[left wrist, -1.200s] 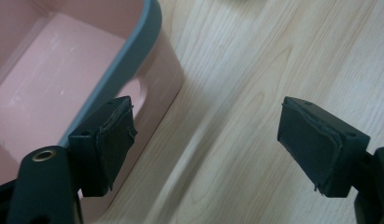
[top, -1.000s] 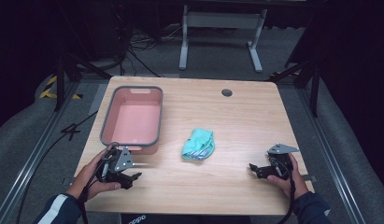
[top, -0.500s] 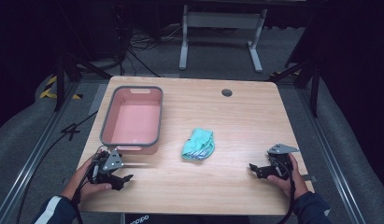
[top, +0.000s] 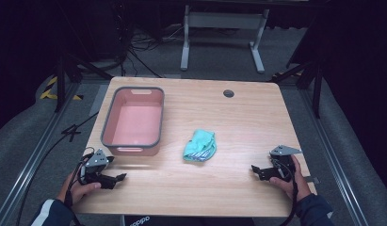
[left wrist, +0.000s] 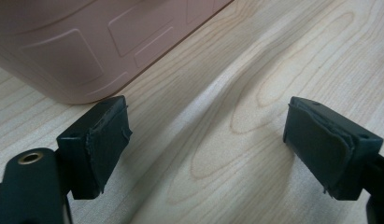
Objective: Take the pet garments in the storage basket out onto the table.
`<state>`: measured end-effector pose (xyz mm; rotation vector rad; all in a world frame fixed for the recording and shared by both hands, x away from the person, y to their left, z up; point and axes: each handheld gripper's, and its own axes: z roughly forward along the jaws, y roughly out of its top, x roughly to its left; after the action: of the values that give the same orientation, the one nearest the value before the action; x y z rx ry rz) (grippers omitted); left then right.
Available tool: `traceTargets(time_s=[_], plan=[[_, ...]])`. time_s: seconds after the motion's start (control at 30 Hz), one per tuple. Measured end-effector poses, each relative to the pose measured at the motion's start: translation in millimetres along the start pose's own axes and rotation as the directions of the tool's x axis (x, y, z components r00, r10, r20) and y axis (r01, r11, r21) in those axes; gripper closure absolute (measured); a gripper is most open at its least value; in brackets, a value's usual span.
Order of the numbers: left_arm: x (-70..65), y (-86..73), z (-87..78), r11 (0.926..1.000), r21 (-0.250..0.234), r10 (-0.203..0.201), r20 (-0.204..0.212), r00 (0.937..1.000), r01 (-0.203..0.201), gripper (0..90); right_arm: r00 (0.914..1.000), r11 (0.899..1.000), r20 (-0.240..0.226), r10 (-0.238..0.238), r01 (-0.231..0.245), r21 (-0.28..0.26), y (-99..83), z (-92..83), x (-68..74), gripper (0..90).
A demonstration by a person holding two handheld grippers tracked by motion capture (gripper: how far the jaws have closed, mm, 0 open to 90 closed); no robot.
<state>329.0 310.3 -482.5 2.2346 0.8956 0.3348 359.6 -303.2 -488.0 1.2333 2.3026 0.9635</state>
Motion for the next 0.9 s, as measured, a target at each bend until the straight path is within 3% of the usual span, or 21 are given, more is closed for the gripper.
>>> traceTargets(time_s=[0.9], plan=[[-0.8, 1.1, 0.4, 1.0000, 0.007, -0.004, -0.013, 0.9999, 0.005, 13.6, 1.0000, 1.000, -0.004, -0.005, 0.005, 0.000, -0.5, -0.5, -0.4, 0.5]])
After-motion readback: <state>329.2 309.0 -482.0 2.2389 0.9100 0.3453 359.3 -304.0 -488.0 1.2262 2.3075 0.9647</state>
